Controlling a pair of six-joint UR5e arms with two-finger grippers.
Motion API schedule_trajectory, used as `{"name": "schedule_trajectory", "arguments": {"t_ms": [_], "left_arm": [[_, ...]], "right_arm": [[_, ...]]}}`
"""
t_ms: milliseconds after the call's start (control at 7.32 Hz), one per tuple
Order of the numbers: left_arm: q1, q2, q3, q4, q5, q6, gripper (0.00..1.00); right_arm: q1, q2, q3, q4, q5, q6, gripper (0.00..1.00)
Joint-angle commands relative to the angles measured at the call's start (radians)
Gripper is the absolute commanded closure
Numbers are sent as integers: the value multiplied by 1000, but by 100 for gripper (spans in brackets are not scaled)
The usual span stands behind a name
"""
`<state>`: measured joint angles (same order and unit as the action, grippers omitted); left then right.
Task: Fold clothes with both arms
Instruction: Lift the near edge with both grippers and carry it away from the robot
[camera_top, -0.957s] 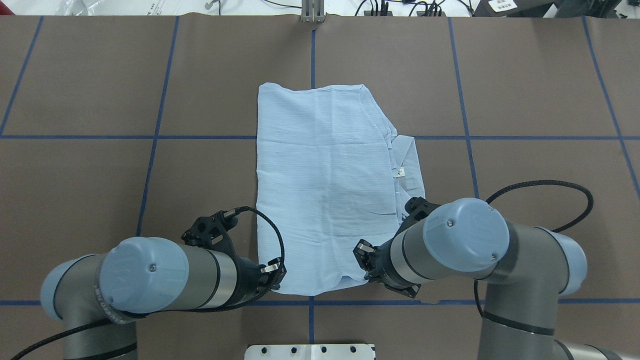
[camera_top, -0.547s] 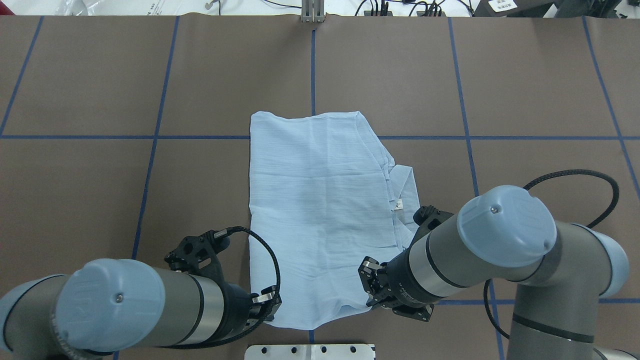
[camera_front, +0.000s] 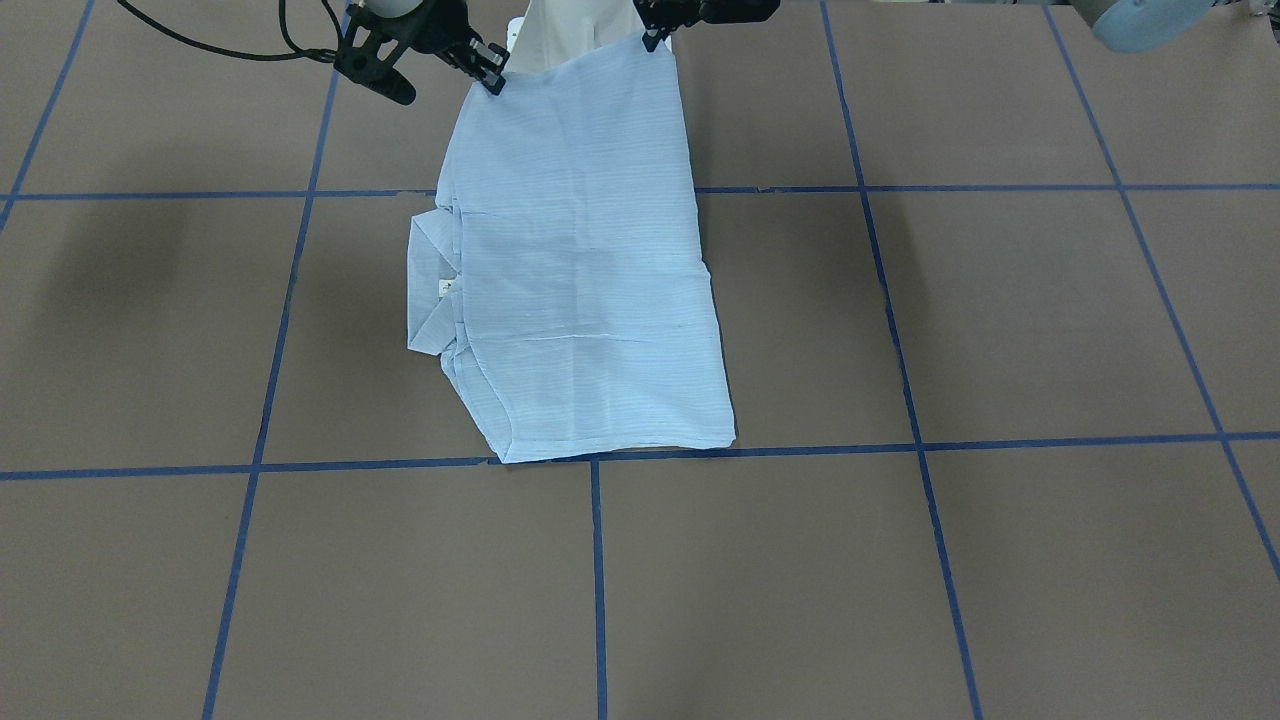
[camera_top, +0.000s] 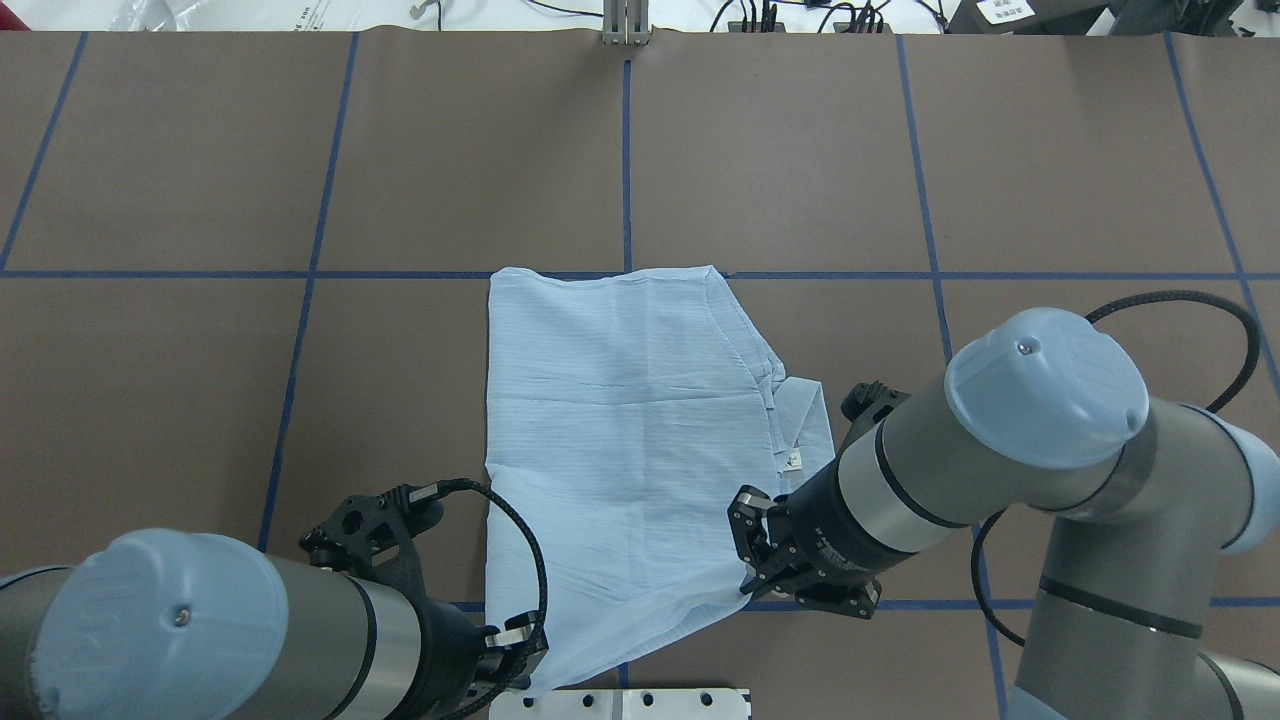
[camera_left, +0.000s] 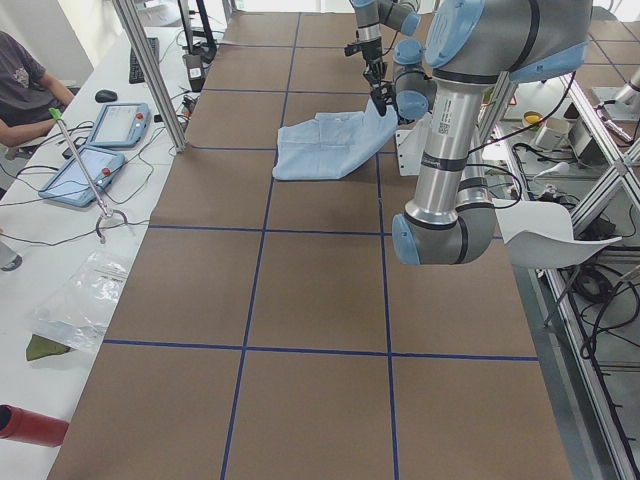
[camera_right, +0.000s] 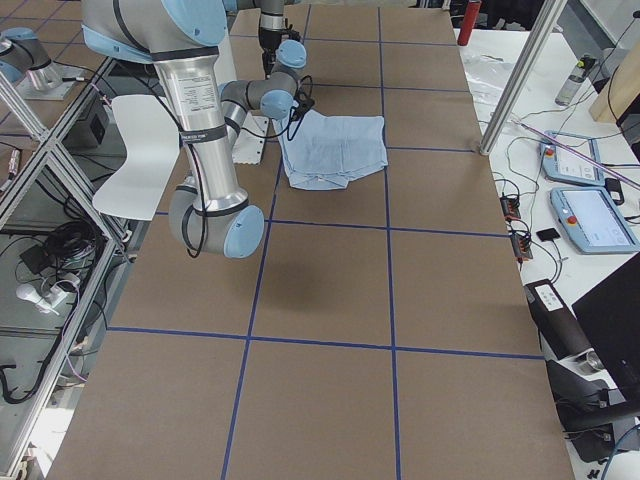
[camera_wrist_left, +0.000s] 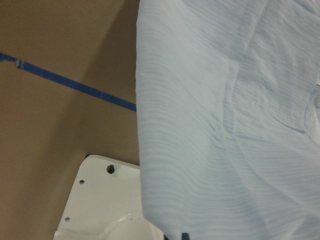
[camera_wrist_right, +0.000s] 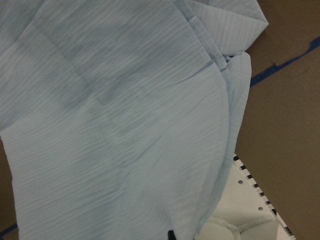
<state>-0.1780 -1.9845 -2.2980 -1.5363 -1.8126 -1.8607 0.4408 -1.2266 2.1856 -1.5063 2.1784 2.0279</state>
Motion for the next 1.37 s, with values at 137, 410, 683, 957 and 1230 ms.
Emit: {"name": "schedule_trajectory", "arguments": {"t_ms": [137,410,683,957,1230], "left_arm": [[-182,-33,121,-36,-7,165,100],[-277,-85,245,-123,-7,195,100],[-351,-120,442,-294,-8,225,100],[-428,-152,540,-330,-48,296,100],[-463,-192,660,-417,-57,319,100]], "right_arm": [[154,96,-128,0,0,-70,100],[218,169,-264,0,-20,-188,100],[274,305,-476,6,-45,-288,100],[320,425,-651,9,-45,-342,100],[340,510,-806,11,-45,-420,100]]}}
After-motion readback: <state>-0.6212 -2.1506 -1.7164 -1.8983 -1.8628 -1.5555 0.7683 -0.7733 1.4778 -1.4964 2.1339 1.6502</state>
